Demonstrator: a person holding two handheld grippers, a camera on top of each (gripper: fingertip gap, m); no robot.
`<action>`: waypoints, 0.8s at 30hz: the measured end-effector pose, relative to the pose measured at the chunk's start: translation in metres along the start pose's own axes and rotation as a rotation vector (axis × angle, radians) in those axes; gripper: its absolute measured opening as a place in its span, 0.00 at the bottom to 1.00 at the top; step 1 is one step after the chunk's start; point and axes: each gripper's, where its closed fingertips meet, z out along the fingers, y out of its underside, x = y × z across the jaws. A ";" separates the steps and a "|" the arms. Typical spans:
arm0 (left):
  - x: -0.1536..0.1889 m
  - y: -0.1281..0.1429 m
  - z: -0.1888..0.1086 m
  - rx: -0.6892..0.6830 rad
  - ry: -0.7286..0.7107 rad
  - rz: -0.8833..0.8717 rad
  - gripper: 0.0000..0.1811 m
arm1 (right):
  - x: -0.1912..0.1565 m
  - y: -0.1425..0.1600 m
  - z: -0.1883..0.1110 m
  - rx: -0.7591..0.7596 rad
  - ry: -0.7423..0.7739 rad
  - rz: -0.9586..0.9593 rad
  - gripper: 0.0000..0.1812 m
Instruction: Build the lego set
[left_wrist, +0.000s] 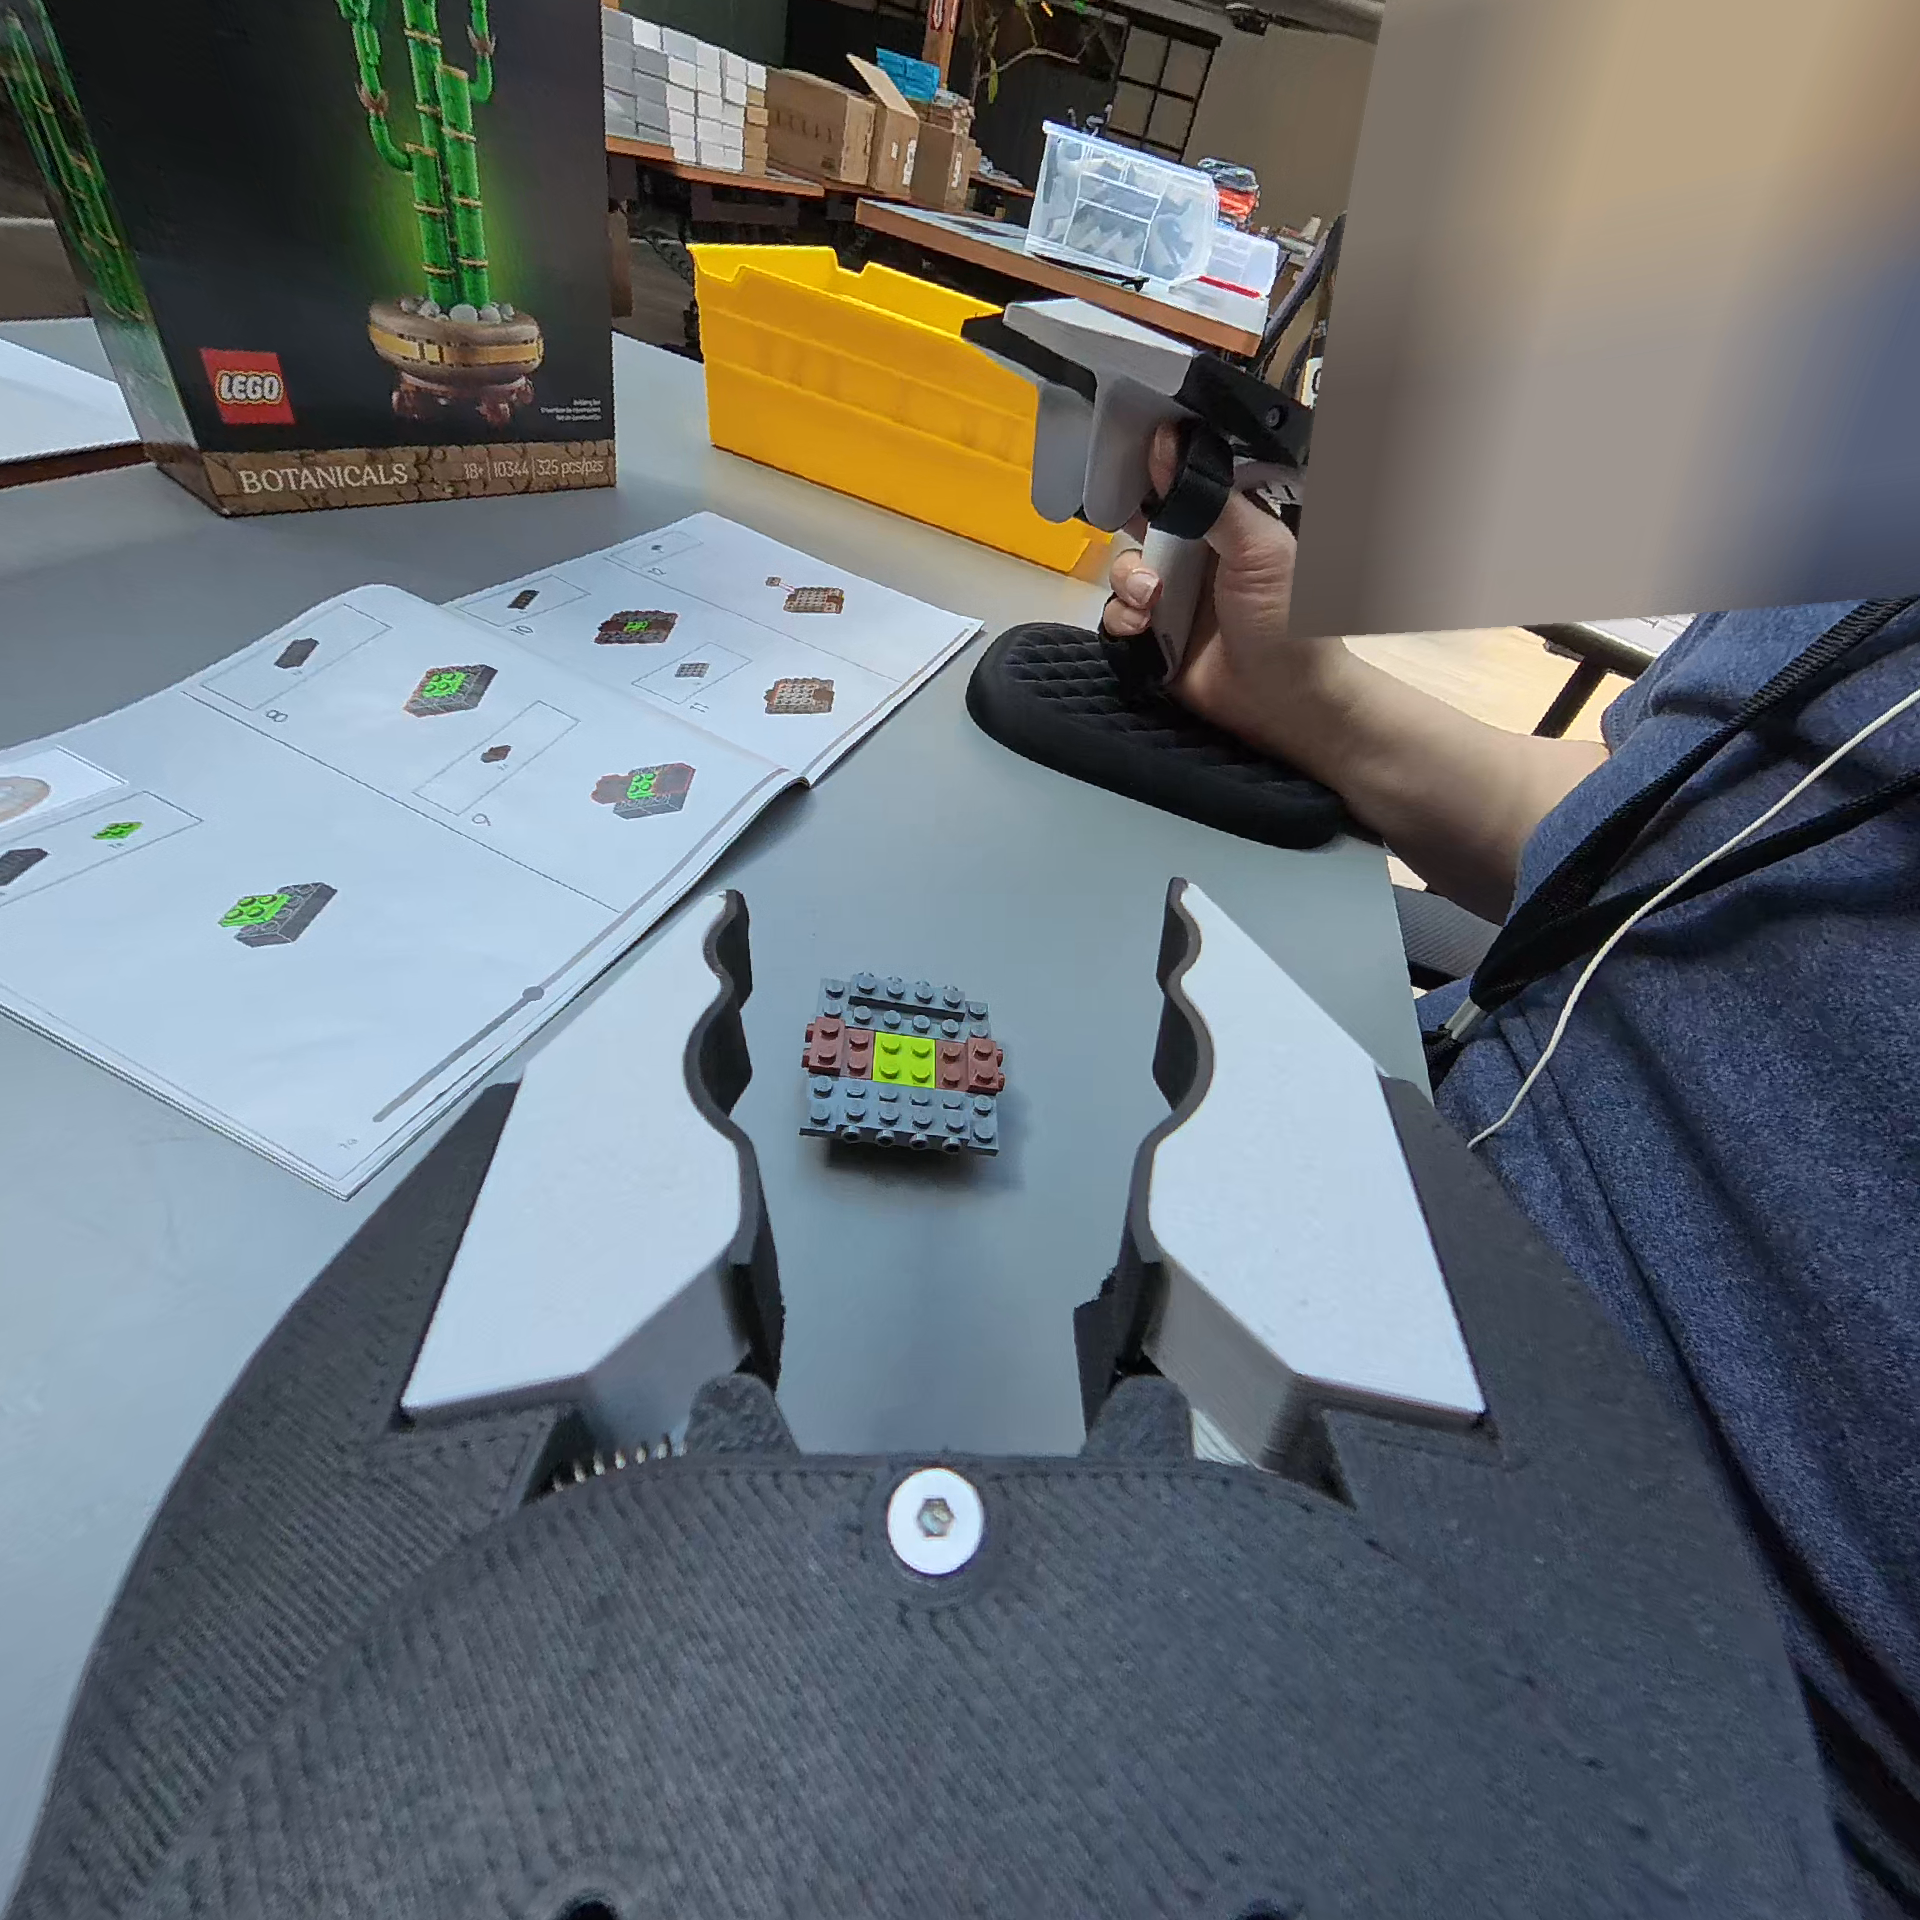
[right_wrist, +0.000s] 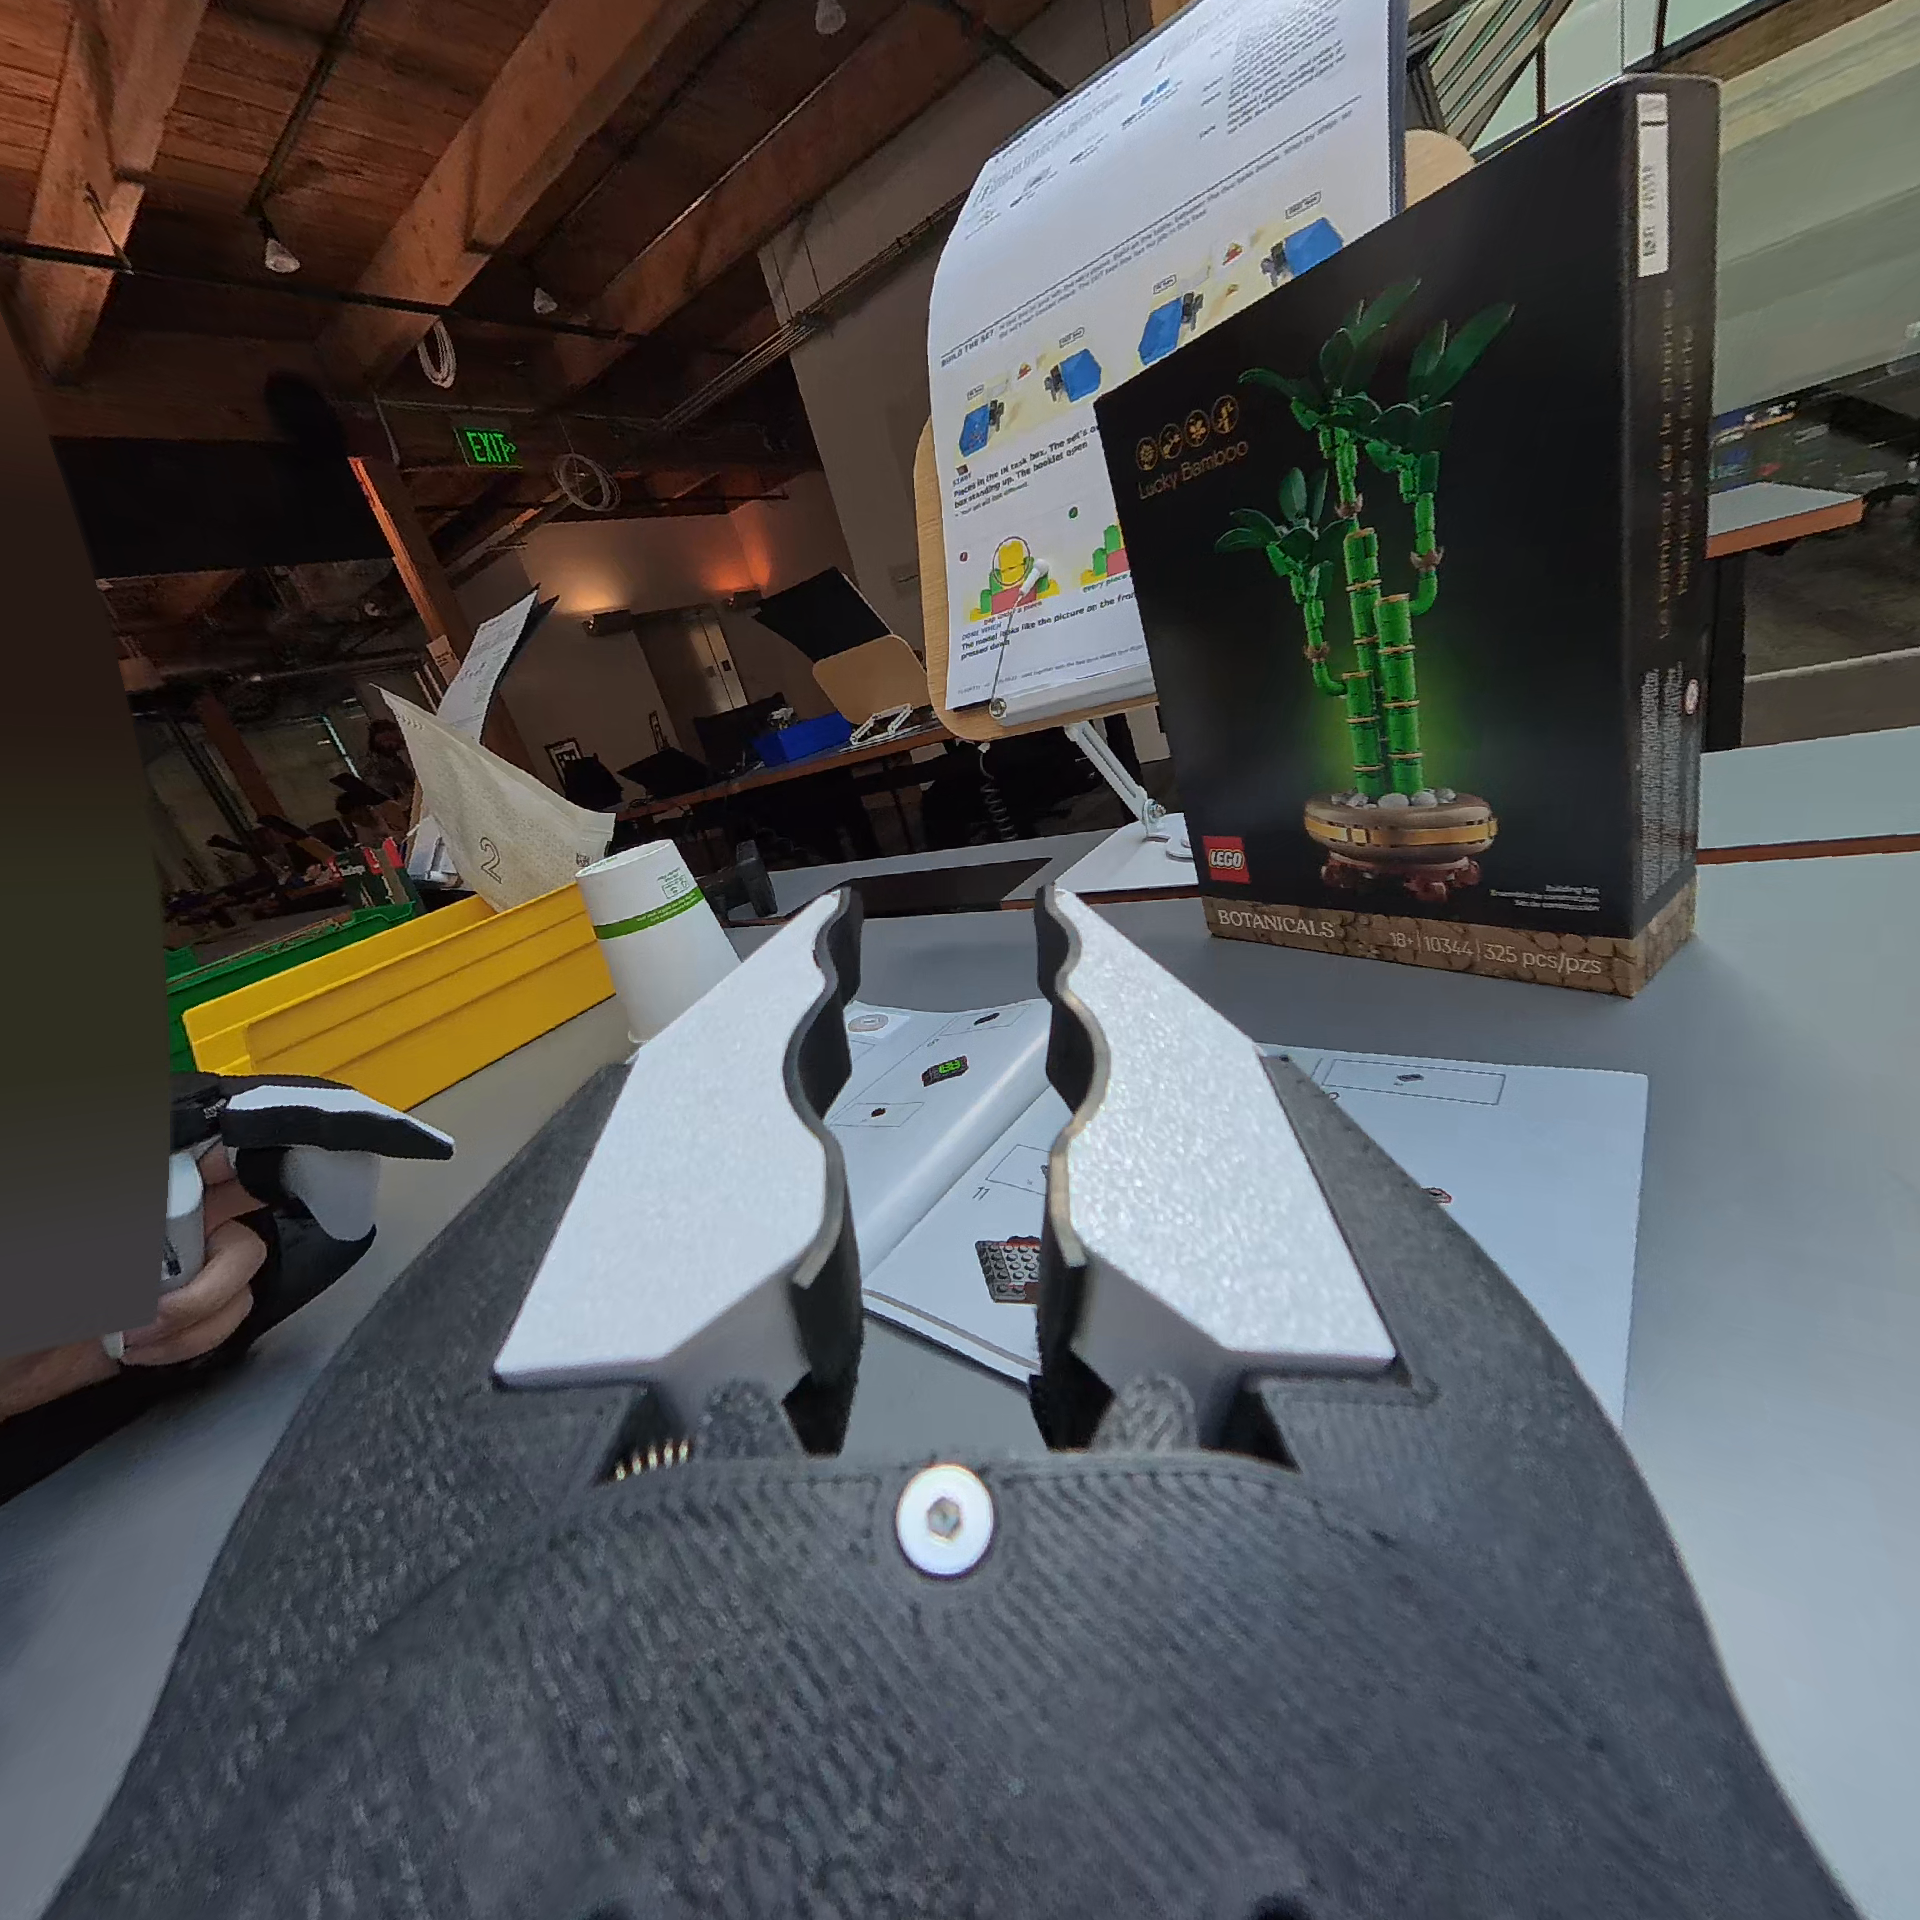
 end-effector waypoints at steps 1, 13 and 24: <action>0.000 0.000 0.000 0.000 -0.004 0.003 0.43 | 0.000 0.000 0.000 -0.002 0.000 -0.002 0.18; -0.029 -0.009 -0.018 0.044 -0.241 0.021 0.44 | -0.012 0.017 0.016 -0.085 -0.021 -0.093 0.17; -0.052 -0.048 -0.080 0.149 -0.404 0.006 0.37 | -0.040 -0.048 0.084 0.005 -0.095 -0.217 0.23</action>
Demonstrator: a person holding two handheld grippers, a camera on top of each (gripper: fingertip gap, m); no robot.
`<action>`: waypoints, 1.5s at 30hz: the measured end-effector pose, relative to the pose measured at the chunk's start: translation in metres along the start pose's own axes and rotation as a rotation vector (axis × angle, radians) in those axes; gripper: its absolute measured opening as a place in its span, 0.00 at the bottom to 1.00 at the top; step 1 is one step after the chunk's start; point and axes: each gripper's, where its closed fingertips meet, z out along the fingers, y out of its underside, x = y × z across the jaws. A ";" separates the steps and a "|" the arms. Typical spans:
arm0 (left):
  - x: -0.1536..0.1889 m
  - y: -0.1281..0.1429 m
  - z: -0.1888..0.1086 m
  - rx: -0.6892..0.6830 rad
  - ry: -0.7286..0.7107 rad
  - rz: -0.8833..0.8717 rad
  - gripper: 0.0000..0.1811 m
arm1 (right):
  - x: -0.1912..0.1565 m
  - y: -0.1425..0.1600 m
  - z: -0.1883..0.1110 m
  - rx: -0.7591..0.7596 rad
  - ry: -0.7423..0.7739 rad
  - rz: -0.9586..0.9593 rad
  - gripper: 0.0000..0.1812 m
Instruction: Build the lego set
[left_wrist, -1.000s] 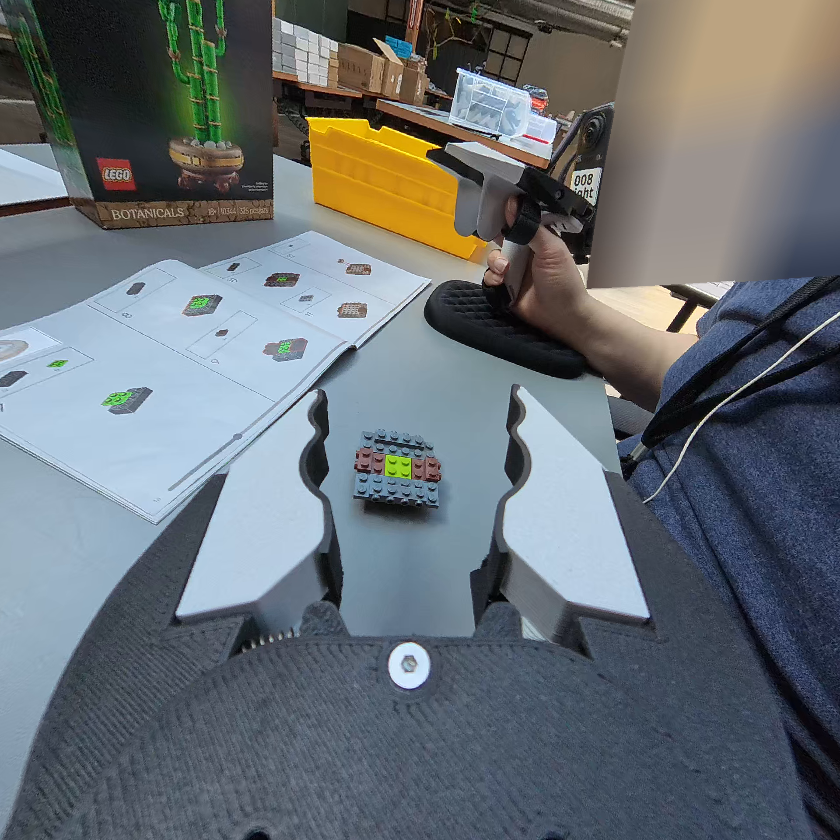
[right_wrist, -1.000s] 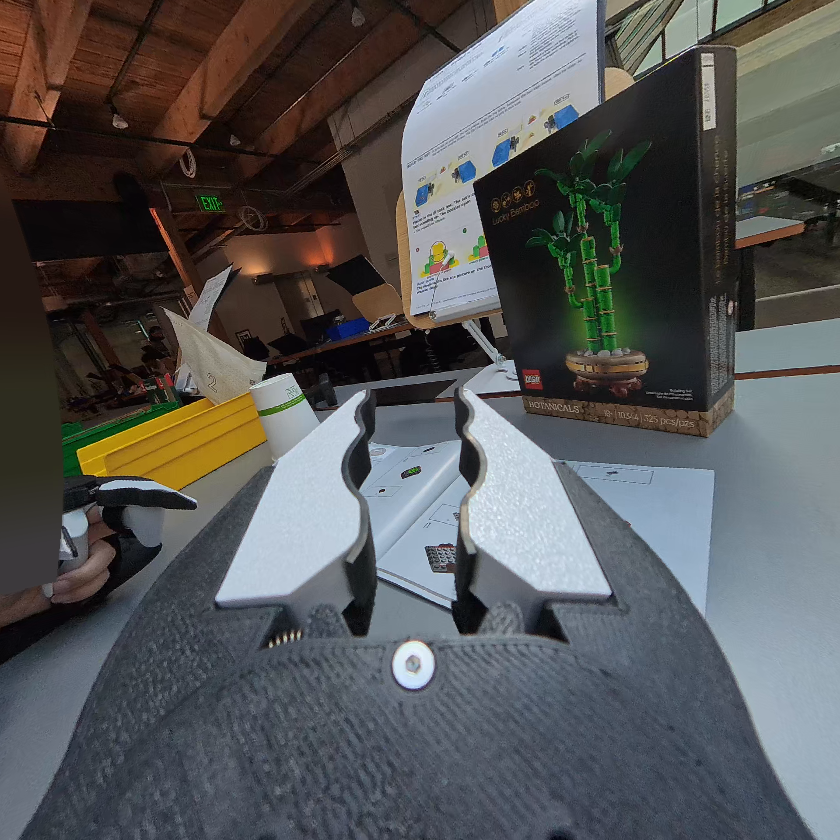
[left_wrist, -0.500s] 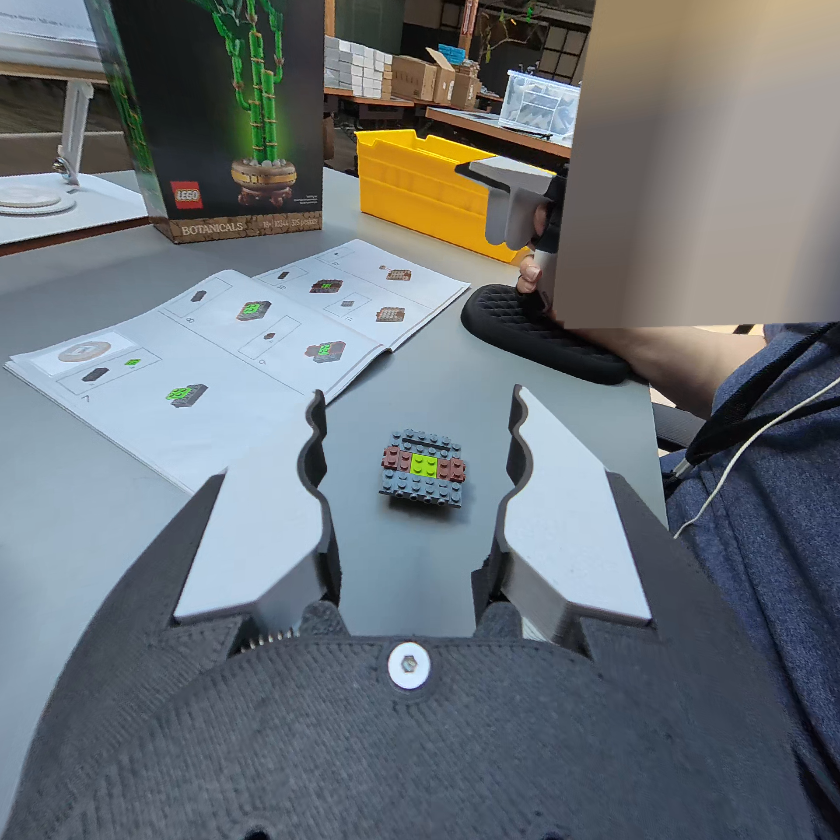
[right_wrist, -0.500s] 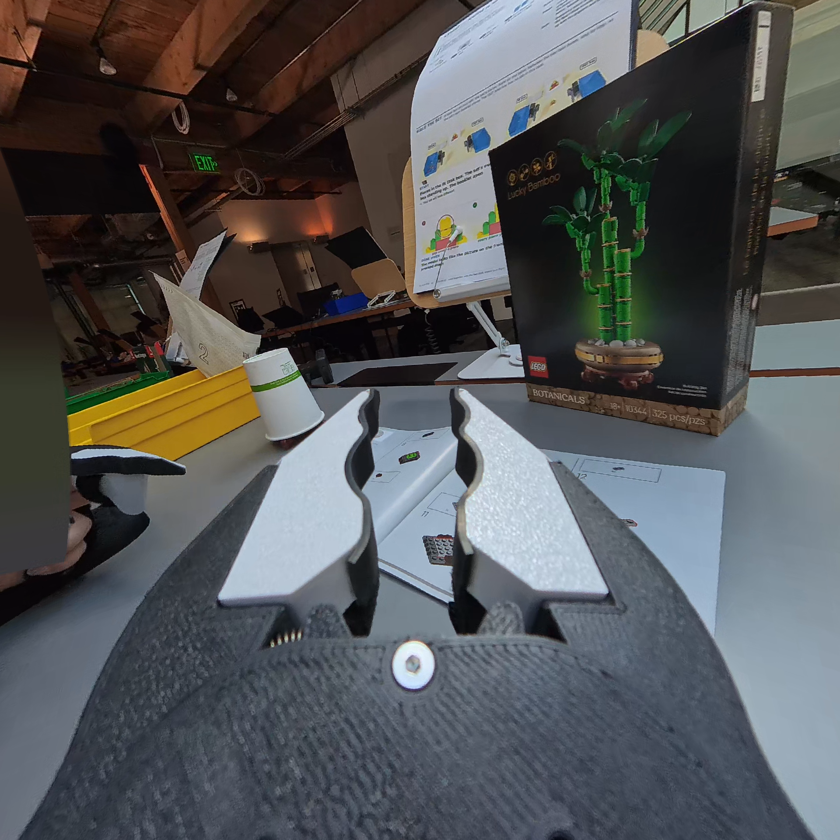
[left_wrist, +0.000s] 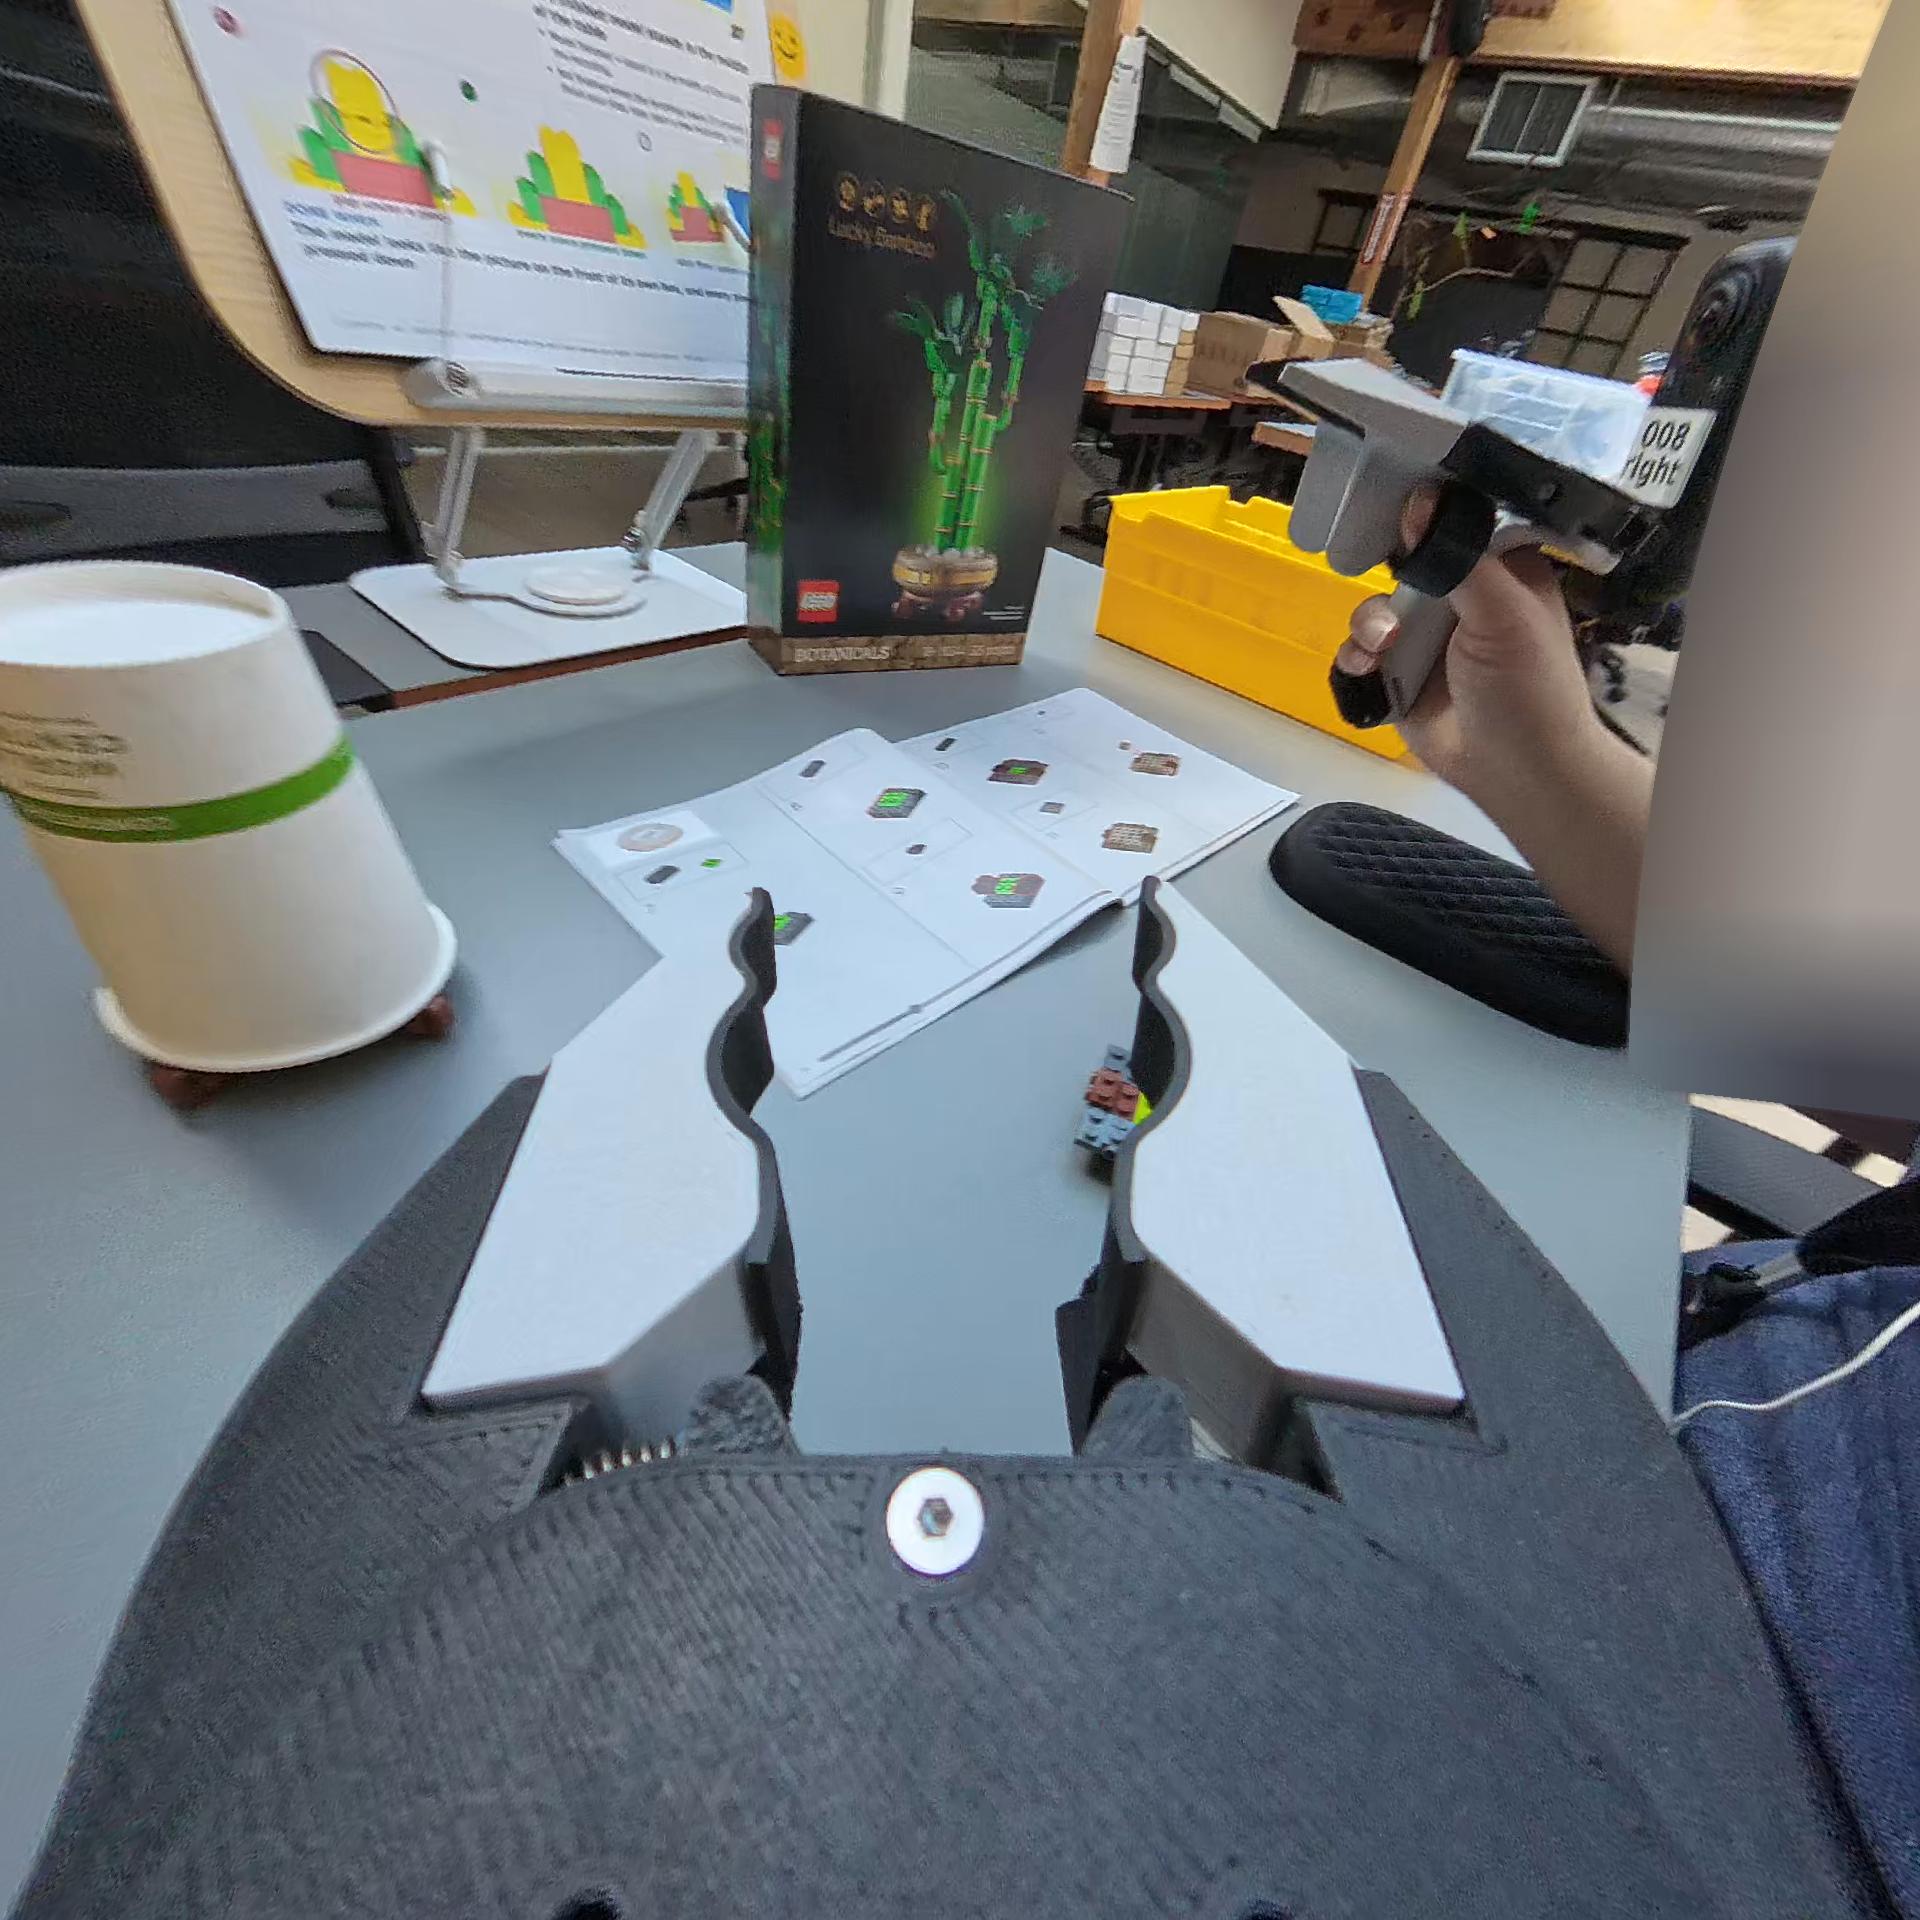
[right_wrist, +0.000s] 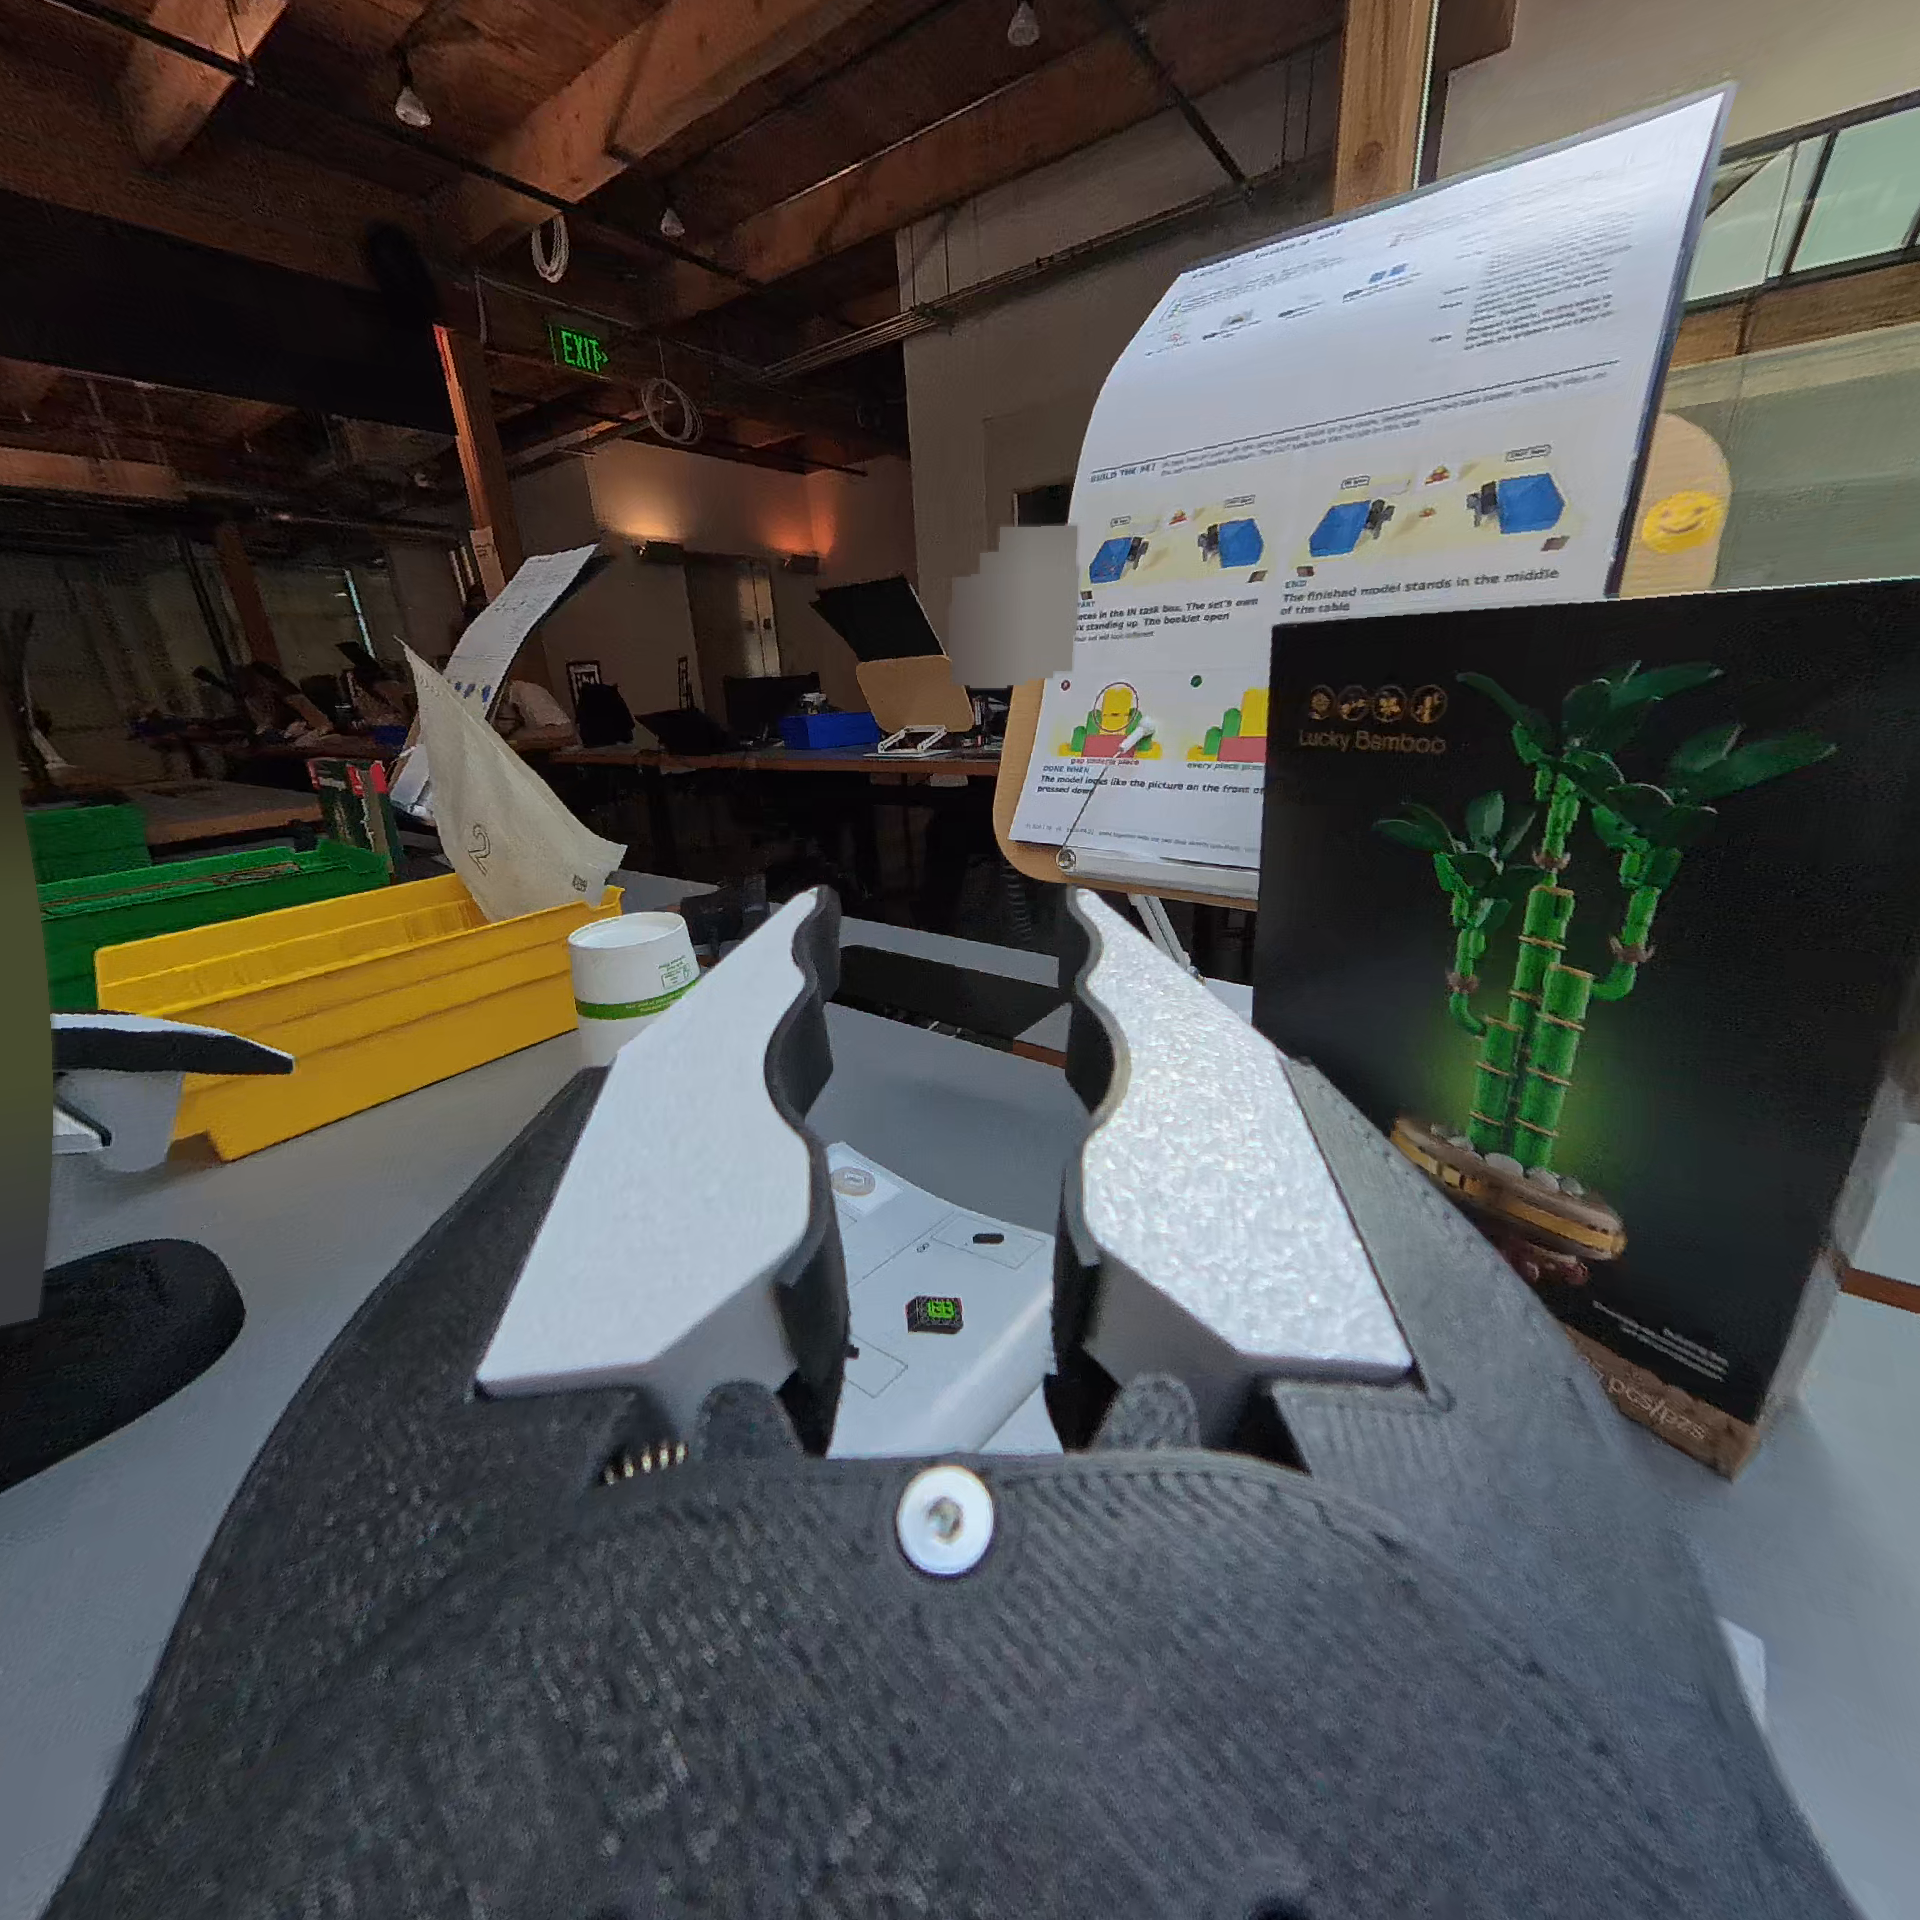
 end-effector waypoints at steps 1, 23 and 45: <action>-0.010 -0.008 -0.010 -0.002 -0.052 0.035 0.37 | -0.002 -0.003 0.015 -0.025 -0.022 0.008 0.23; -0.315 0.010 -0.166 -0.928 -0.370 0.284 0.25 | -0.025 0.075 0.063 -0.177 -0.188 -0.513 0.22; -0.388 0.090 -0.177 -1.301 -0.282 0.280 0.17 | 0.074 0.062 0.021 -0.182 0.188 -0.521 0.19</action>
